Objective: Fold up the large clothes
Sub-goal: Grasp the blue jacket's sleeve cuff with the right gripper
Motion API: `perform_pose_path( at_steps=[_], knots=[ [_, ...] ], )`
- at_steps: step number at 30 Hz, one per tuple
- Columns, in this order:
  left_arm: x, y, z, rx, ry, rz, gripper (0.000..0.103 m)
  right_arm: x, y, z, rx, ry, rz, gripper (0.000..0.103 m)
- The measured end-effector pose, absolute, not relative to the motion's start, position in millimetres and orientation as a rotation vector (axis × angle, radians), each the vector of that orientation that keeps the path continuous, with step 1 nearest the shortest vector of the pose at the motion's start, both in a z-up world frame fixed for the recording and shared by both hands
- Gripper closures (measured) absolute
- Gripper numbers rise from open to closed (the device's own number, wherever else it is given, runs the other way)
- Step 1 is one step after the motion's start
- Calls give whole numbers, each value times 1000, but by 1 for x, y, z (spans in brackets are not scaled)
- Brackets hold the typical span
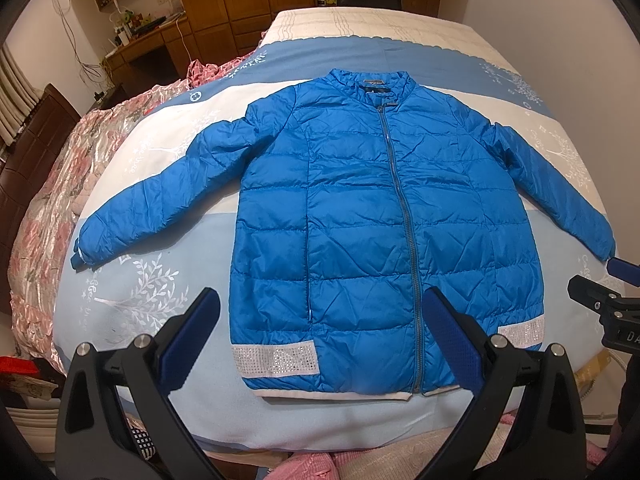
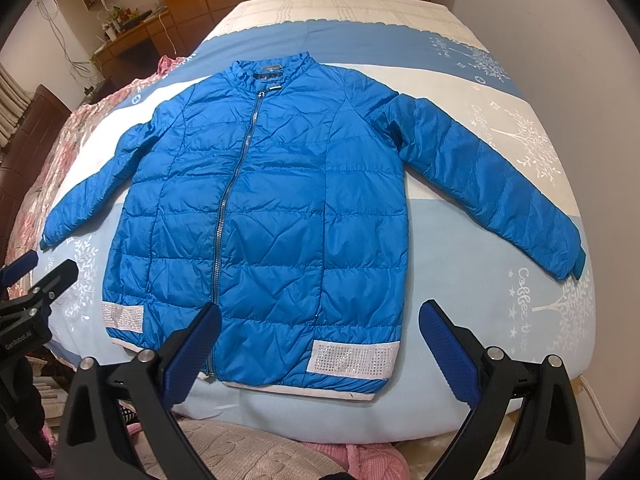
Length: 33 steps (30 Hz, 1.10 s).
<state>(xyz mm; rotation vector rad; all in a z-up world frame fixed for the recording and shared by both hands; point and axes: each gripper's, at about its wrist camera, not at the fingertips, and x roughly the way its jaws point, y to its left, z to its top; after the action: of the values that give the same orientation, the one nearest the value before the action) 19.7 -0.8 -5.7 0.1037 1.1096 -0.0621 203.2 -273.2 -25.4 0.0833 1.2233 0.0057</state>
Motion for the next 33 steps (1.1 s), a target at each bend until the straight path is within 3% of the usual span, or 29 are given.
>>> perform_pose_path(
  at_steps=[14, 26, 33],
  knots=[
    [35, -26, -10, 161, 1077, -88, 3, 209, -316, -35, 144, 1150, -13, 4],
    [112, -163, -32, 260, 986, -319, 3, 202, -563, -85, 559, 1040, -299, 5],
    [165, -250, -60, 208, 1034, -386, 3, 198, -700, -123, 726, 1056, -401, 16]
  ],
)
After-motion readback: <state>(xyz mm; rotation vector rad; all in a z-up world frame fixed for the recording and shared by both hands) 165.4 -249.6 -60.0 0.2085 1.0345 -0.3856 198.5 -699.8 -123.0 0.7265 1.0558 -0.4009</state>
